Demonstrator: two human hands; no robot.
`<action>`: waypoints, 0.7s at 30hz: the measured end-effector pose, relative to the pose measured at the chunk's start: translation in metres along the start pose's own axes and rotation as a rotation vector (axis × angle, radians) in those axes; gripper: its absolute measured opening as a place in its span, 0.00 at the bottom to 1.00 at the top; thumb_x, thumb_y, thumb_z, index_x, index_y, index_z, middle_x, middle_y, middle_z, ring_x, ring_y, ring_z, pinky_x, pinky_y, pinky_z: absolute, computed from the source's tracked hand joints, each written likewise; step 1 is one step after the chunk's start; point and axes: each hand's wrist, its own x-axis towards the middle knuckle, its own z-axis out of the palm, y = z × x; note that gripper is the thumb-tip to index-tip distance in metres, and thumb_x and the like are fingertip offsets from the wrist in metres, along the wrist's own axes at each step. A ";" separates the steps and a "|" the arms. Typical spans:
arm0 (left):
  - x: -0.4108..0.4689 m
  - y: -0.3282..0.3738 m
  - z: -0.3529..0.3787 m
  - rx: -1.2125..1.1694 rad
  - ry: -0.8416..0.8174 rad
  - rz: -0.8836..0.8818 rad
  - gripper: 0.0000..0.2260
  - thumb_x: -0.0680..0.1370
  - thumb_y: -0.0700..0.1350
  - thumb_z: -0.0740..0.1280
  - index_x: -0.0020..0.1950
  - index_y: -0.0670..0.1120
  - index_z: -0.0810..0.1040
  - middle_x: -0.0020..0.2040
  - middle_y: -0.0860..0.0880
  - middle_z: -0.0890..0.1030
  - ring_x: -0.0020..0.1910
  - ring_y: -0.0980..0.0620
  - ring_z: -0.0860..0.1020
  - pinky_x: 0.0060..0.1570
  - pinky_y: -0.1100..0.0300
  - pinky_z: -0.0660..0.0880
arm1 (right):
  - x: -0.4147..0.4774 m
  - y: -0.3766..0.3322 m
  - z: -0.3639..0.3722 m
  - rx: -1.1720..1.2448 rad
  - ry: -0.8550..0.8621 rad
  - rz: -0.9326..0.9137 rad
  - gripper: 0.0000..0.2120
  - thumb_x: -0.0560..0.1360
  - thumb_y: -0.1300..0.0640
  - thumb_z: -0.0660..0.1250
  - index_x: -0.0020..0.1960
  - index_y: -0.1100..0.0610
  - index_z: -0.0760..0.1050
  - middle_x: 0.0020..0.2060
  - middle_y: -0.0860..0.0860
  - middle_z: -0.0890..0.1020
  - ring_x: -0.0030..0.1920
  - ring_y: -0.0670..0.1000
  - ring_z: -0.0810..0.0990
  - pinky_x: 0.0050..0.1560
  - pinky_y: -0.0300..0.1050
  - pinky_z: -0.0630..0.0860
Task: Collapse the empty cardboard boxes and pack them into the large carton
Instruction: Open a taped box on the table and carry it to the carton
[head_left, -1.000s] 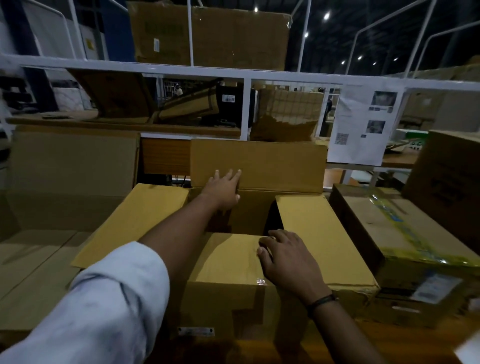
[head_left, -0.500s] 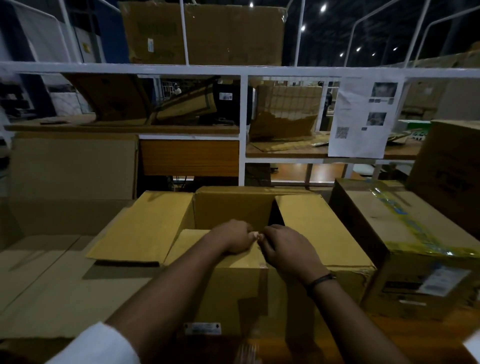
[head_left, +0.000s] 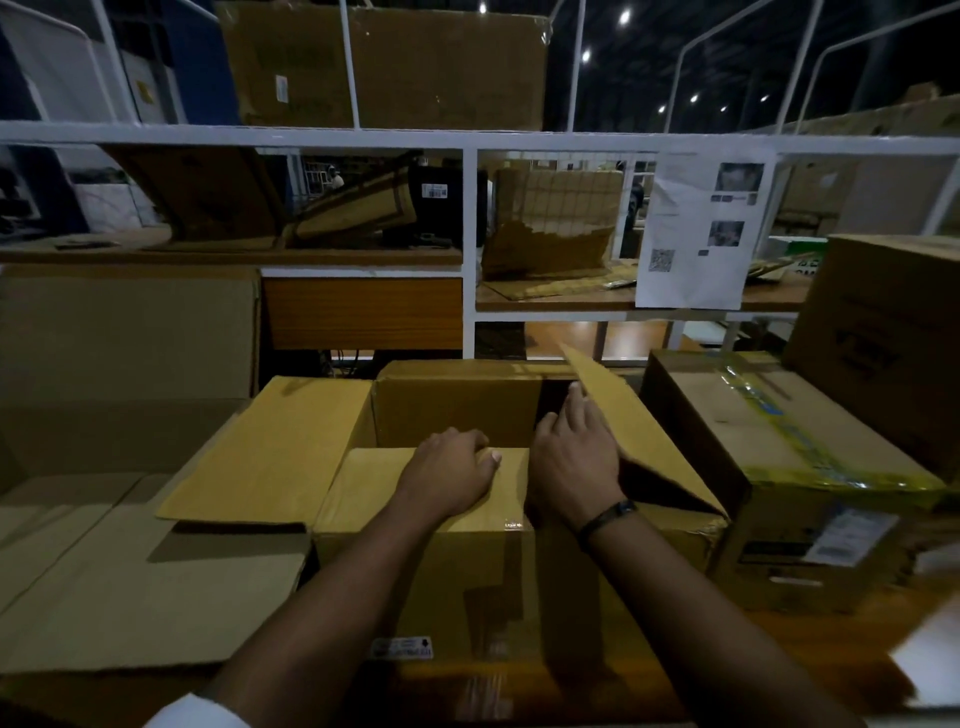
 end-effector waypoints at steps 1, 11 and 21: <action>-0.001 0.000 0.000 -0.004 0.009 -0.001 0.21 0.82 0.60 0.61 0.71 0.52 0.76 0.68 0.47 0.78 0.67 0.47 0.75 0.62 0.48 0.74 | 0.003 0.008 -0.003 0.004 -0.006 0.060 0.28 0.84 0.49 0.52 0.80 0.64 0.57 0.79 0.70 0.55 0.80 0.69 0.45 0.78 0.67 0.42; -0.005 0.002 0.000 0.008 0.040 0.011 0.22 0.82 0.61 0.61 0.72 0.52 0.75 0.67 0.47 0.78 0.66 0.47 0.74 0.61 0.50 0.74 | 0.010 0.149 0.064 0.370 -0.146 0.360 0.25 0.79 0.34 0.57 0.68 0.48 0.72 0.69 0.56 0.72 0.70 0.61 0.68 0.70 0.65 0.63; 0.004 0.001 0.000 0.034 0.050 0.025 0.26 0.81 0.65 0.60 0.73 0.51 0.74 0.68 0.45 0.77 0.67 0.46 0.73 0.60 0.50 0.73 | 0.000 0.092 0.069 0.502 -0.045 0.033 0.28 0.83 0.35 0.50 0.75 0.48 0.68 0.77 0.52 0.67 0.78 0.55 0.62 0.78 0.59 0.58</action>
